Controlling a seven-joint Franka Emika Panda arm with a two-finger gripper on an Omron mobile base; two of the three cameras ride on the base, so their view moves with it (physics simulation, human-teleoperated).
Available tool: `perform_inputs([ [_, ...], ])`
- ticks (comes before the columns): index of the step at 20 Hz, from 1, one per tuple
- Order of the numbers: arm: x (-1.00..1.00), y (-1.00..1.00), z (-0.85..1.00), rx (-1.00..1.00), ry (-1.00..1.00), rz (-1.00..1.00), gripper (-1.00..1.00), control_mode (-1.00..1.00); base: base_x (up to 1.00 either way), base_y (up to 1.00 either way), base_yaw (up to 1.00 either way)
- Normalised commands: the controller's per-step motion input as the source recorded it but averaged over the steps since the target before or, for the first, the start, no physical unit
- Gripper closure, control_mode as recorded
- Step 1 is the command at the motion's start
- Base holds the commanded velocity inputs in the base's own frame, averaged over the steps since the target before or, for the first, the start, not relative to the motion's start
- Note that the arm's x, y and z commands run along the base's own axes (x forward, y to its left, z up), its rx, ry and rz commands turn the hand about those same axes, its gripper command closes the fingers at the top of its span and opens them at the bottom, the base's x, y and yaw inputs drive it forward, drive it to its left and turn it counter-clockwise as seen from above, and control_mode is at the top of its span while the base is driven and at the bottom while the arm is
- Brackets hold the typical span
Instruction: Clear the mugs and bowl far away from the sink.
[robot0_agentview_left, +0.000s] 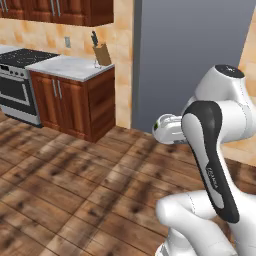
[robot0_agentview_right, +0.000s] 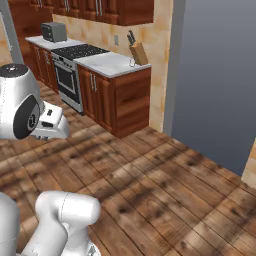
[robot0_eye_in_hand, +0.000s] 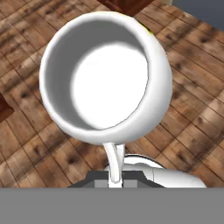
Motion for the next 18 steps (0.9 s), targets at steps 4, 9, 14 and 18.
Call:
perform_inputs([
  [4, 0.00, 0.00, 0.00, 0.00, 0.00, 0.00, 1.00, 1.00, 0.00, 1.00, 0.67],
  [9, 0.00, 0.00, 0.00, 0.00, 0.00, 0.00, 1.00, 1.00, -0.01, 0.68, 0.91],
  [14, 0.00, 0.00, 0.00, 0.00, 0.00, 0.00, 1.00, 1.00, 0.45, 0.60, 0.75],
  [18, 0.00, 0.00, 0.00, 0.00, 0.00, 0.00, 1.00, 1.00, 1.00, 0.96, 0.34],
])
